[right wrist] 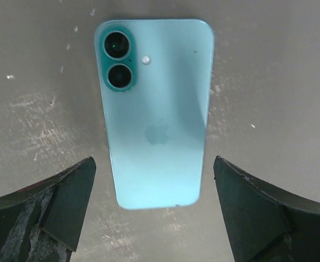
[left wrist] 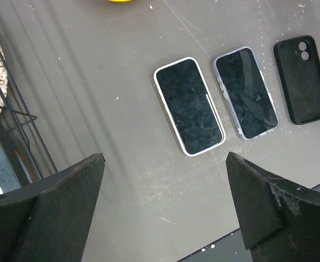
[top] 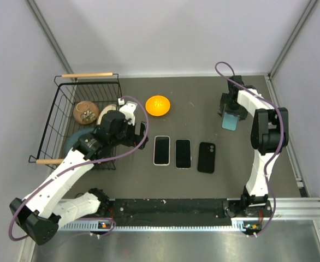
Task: Put the phone into the phone case
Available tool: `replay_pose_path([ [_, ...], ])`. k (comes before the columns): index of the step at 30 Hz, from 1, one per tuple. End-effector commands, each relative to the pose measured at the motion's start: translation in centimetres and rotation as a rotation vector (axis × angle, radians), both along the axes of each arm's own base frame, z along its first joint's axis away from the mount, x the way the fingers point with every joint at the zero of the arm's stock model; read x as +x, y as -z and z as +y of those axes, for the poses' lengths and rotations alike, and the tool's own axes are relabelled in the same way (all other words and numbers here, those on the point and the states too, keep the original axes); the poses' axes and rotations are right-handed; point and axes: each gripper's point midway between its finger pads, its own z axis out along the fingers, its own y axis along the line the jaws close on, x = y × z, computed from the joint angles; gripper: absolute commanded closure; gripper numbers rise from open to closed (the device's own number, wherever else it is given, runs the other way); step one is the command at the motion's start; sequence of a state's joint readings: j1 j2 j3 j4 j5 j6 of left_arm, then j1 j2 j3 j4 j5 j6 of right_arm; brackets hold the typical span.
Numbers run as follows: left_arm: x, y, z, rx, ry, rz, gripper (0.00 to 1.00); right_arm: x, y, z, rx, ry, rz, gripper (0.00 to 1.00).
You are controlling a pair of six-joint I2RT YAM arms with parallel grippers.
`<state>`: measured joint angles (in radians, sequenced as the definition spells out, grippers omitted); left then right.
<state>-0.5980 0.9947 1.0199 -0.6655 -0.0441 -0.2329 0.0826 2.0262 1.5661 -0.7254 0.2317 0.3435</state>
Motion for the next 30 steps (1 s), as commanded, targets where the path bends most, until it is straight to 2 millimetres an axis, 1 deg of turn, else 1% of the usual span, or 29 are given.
replay_pose_path([
  [1,0.7,-1.2,0.1,-0.019,-0.018,-0.056,0.01,2.3,-0.9,0.4,0.059,-0.008,-0.046,0.11],
  [6,0.6,-1.1,0.0,-0.019,-0.013,-0.052,0.01,2.0,1.1,-0.4,0.088,0.015,-0.001,0.11],
  [9,0.4,-1.0,-0.3,-0.026,0.008,-0.042,0.01,2.0,1.6,-0.1,0.1,0.009,0.009,0.12],
  [10,0.4,-1.0,-0.4,-0.026,0.012,-0.04,0.01,1.9,2.0,-0.1,0.095,0.009,0.019,0.12],
  [15,0.5,-0.8,-0.4,-0.018,0.009,-0.04,0.01,1.4,3.3,-0.1,0.098,0.003,0.053,0.15],
  [18,0.7,-0.9,-0.2,-0.014,0.0,-0.043,0.02,1.0,3.7,0.0,0.109,-0.008,0.067,0.2],
  [19,0.6,-1.0,-0.2,-0.015,0.004,-0.045,0.02,0.9,3.9,0.1,0.114,-0.014,0.073,0.26],
  [21,0.2,-1.1,-0.7,-0.026,0.048,-0.045,0.02,0.6,3.9,0.0,0.107,-0.02,0.077,0.34],
  [22,0.1,-1.5,-0.7,-0.032,0.05,-0.056,0.02,0.5,4.0,-0.1,0.105,-0.03,0.076,0.42],
  [25,0.0,-2.3,-0.3,-0.035,0.046,-0.096,0.02,0.1,3.8,0.0,0.106,-0.047,0.072,0.53],
  [26,0.0,-2.4,-0.3,-0.041,0.048,-0.106,0.02,0.1,3.3,0.0,0.108,-0.05,0.057,0.53],
  [27,0.0,-2.6,-0.4,-0.049,0.055,-0.112,0.02,0.0,3.1,0.1,0.113,-0.056,0.05,0.54],
  [28,-0.3,-2.7,-0.8,-0.07,0.079,-0.114,0.02,-0.5,3.1,0.3,0.124,-0.068,0.053,0.55],
  [29,-0.4,-2.7,-1.1,-0.08,0.087,-0.111,0.02,-0.2,2.3,0.5,0.132,-0.079,0.02,0.56],
  [30,-0.3,-2.8,-1.3,-0.089,0.09,-0.114,0.02,-0.3,1.9,0.8,0.144,-0.09,0.007,0.56],
])
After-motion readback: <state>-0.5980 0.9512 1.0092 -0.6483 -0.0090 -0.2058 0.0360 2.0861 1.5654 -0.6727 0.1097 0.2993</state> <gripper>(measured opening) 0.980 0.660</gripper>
